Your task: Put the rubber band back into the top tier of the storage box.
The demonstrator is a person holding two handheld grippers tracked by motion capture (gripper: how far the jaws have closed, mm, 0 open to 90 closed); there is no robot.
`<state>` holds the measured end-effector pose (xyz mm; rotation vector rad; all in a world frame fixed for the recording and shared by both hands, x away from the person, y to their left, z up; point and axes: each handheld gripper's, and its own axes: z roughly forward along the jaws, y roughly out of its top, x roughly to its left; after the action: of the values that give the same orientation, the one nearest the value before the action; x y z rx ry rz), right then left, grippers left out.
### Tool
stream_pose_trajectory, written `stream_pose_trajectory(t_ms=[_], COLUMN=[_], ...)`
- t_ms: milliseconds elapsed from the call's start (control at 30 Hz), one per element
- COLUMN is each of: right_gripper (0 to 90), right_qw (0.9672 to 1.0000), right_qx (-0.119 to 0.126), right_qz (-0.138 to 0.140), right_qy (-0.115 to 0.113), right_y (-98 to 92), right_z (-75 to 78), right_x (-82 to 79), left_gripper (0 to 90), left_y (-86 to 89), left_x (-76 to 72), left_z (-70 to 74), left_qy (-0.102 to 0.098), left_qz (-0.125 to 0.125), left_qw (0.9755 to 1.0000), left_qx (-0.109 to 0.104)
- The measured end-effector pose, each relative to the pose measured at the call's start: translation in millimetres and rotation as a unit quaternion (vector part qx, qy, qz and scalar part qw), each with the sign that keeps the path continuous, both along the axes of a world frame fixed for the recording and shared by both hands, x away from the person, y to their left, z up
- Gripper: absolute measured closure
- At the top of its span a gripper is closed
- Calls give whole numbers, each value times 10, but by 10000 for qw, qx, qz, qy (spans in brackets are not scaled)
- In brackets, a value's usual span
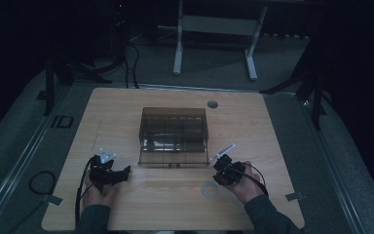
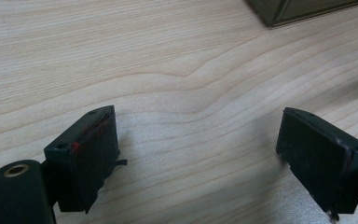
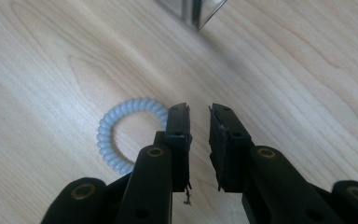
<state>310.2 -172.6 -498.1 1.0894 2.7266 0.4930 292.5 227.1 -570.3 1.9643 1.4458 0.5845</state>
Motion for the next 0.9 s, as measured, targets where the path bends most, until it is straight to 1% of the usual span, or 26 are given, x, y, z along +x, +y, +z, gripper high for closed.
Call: stream_pose_trajectory(t_ms=[433, 733, 900], right_gripper=[774, 783, 793], right_qw=[9990, 9975, 9968], right_qx=[-235, -433, -491], right_qz=[285, 379, 388], right_qy=[248, 416, 498], right_y=[110, 157, 168], right_z=[-101, -149, -182], right_x=[-36, -31, -20], left_gripper=[127, 127, 127], left_y=[0, 0, 0], left_x=[0, 0, 0], left_z=[0, 0, 0], left_qy=[0, 1, 1], left_qz=[-1, 2, -3], left_qw=[10000, 10000, 10000], left_qx=[-1, 0, 3])
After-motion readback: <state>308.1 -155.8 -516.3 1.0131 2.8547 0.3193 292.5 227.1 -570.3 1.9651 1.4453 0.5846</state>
